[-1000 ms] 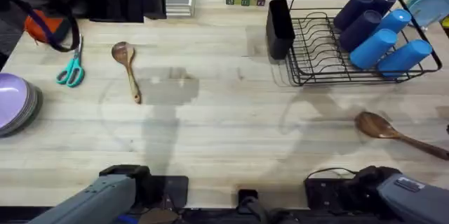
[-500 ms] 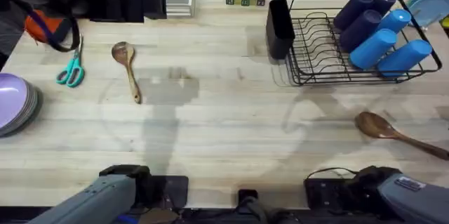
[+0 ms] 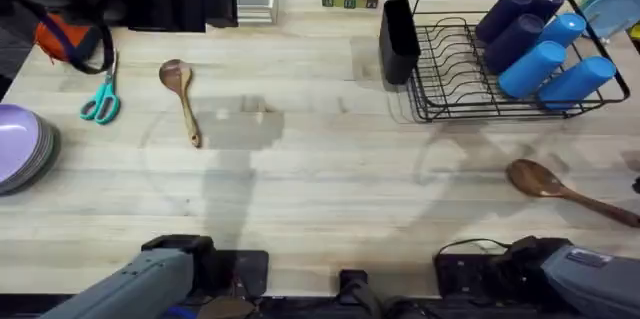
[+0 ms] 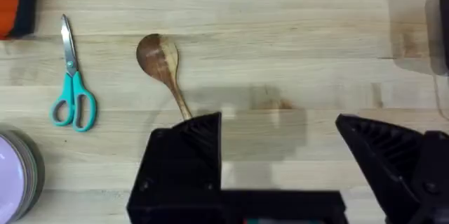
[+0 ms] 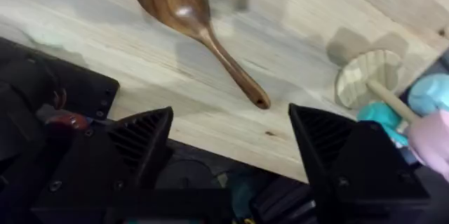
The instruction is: Pick up the spoon on the table one by one and put them onto the rack
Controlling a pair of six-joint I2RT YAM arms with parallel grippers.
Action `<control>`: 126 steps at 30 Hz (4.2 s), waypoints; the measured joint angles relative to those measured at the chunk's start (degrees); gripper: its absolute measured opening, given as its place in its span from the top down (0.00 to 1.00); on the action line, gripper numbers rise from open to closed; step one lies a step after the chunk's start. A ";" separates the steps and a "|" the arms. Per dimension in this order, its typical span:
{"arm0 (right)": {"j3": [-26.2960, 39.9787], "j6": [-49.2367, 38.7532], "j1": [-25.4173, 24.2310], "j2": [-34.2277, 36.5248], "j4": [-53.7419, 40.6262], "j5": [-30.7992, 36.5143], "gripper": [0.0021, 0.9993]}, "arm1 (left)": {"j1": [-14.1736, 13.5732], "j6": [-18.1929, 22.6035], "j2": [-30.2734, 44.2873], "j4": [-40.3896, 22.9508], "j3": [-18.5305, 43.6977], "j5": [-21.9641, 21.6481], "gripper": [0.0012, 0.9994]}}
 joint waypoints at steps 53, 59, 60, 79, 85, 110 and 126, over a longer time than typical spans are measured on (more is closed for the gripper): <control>-27.89 -1.90 2.32 4.26 30.02 1.99 0.01 | 0.00 0.02 0.00 0.66 0.00 0.00 0.01; -29.42 -3.41 2.25 4.57 30.59 1.99 0.01 | 0.00 0.00 0.00 1.72 0.00 0.00 0.01; -29.42 -3.51 2.25 4.72 30.69 1.97 0.01 | 0.00 0.02 0.00 1.96 0.00 0.00 0.01; -29.49 -3.84 2.25 4.78 30.66 2.80 0.47 | 0.00 0.00 0.00 1.97 0.00 0.00 0.01; -29.49 -4.11 2.25 4.79 31.34 3.27 0.76 | 0.00 0.00 0.00 1.98 0.00 0.00 0.01; -29.53 -4.26 4.93 4.46 31.24 5.89 0.97 | 0.00 0.02 0.00 1.99 0.00 0.00 0.01; -30.38 -2.47 7.30 -7.44 29.91 3.34 0.97 | 0.00 0.00 0.00 1.97 0.00 0.00 0.01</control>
